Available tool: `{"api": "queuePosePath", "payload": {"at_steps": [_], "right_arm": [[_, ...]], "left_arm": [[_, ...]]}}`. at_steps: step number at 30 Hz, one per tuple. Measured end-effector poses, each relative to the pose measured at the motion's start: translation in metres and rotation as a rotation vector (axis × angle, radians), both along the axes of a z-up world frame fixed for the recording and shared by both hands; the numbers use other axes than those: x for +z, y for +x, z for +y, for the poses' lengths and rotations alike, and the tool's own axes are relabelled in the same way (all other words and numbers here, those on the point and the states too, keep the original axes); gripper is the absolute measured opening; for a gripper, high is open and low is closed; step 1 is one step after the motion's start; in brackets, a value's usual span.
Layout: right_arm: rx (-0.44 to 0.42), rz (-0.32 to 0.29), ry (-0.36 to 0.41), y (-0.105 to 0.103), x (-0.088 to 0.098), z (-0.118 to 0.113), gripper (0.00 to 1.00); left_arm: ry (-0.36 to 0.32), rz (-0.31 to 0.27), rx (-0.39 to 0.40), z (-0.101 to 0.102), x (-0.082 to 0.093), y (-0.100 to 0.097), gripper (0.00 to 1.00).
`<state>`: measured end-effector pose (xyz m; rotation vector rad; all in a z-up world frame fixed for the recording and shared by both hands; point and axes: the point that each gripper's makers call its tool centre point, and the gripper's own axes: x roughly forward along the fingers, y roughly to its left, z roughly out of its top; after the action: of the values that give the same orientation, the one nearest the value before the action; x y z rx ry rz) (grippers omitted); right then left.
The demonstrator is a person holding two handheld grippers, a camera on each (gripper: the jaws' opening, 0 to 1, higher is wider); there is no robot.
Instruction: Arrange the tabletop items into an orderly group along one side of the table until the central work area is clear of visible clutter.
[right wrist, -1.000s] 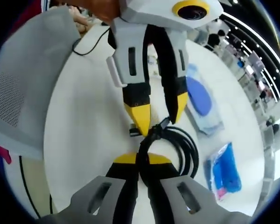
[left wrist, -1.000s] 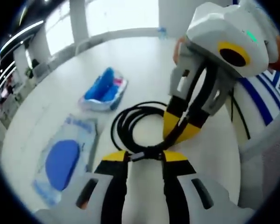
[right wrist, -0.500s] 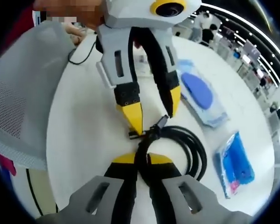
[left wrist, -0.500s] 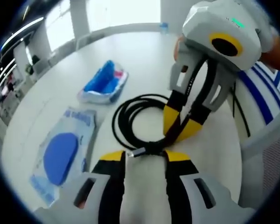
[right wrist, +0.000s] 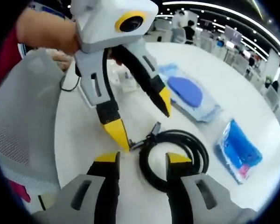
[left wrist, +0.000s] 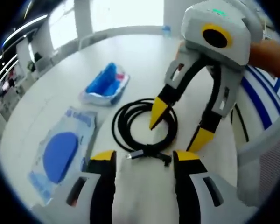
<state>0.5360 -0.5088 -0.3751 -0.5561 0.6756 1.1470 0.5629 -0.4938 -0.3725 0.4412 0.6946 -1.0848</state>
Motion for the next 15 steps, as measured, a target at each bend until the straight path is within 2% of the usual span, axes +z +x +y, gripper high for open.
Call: {"api": "queuePosePath", "payload": {"at_steps": [3,6,9,11,15], "right_arm": [[-0.02,-0.013,0.013,0.001,0.006,0.0,0.44],[-0.047,-0.021,0.027,0.003,0.011,-0.001,0.54],[-0.065,-0.026,0.042,0.004,0.017,-0.002,0.64],[-0.073,-0.029,0.052,0.004,0.02,-0.002,0.68],[-0.093,-0.018,0.087,0.003,0.027,-0.001,0.86]], "left_arm": [[-0.018,-0.004,0.018,0.001,0.007,0.003,0.6],[-0.035,-0.008,0.036,0.003,0.013,0.005,0.66],[-0.073,-0.005,0.049,0.002,0.021,0.005,0.76],[-0.125,0.001,0.055,-0.001,0.029,0.003,0.83],[-0.16,0.021,0.058,0.002,0.034,0.001,0.94]]}}
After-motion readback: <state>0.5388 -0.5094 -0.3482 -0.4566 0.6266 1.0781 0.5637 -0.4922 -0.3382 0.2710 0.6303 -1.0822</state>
